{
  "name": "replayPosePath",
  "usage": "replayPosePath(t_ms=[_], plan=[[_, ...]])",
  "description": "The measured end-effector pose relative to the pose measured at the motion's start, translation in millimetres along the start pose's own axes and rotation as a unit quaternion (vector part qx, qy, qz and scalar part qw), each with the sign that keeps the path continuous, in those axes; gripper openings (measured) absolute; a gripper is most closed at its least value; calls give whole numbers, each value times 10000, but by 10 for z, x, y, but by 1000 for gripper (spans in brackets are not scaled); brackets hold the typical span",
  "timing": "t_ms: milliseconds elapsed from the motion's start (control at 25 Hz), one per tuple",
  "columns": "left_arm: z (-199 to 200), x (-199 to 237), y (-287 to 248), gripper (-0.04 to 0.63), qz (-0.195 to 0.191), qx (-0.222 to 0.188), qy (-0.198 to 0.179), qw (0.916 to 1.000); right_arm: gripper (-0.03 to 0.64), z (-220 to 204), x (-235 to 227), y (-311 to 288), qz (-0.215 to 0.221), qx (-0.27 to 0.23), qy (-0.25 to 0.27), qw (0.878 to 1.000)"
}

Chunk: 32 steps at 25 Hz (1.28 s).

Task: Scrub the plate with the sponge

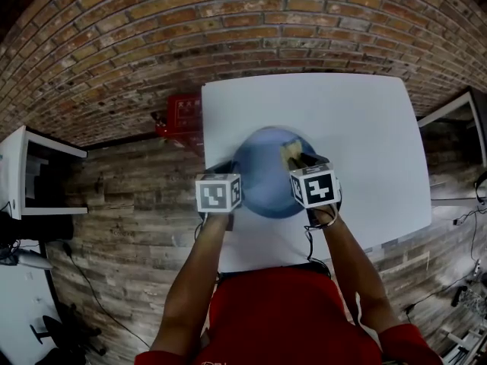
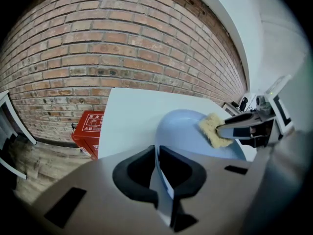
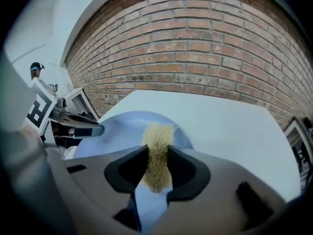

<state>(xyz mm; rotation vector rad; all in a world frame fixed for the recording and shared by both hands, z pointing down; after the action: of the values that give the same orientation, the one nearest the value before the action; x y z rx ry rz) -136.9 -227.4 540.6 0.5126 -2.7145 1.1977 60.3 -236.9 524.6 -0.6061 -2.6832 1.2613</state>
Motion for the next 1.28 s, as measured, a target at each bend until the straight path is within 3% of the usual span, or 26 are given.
replayPosePath(t_ms=[200, 480, 640, 840, 1280], plan=[[9, -4, 1, 38, 9, 2, 0, 10000, 120, -2, -66, 88, -64, -54, -114, 9999], [5, -7, -2, 38, 19, -16, 24, 10000, 120, -23, 835, 115, 946, -117, 407, 9946], [-6, 7, 6, 38, 47, 28, 50, 10000, 120, -101, 1123, 68, 1172, 79, 641, 9910], [-1, 14, 5, 38, 23, -7, 35, 10000, 120, -141, 1039, 60, 1036, 112, 636, 9925], [-14, 12, 6, 38, 24, -24, 16, 10000, 120, -309, 50, 253, 23, 142, -46, 9999]])
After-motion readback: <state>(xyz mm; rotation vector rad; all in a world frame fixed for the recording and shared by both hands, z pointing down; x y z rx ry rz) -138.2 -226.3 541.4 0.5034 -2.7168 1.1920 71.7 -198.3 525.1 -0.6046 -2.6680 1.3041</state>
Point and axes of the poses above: the fingertips, and each gripper's own axes: y backward along the fingers, x to its left, z out of its top, the point moved 5 cm from there along y, backward along the fingers, and after that the axes turned 5 degrees about -x, right-handed, at the moved point
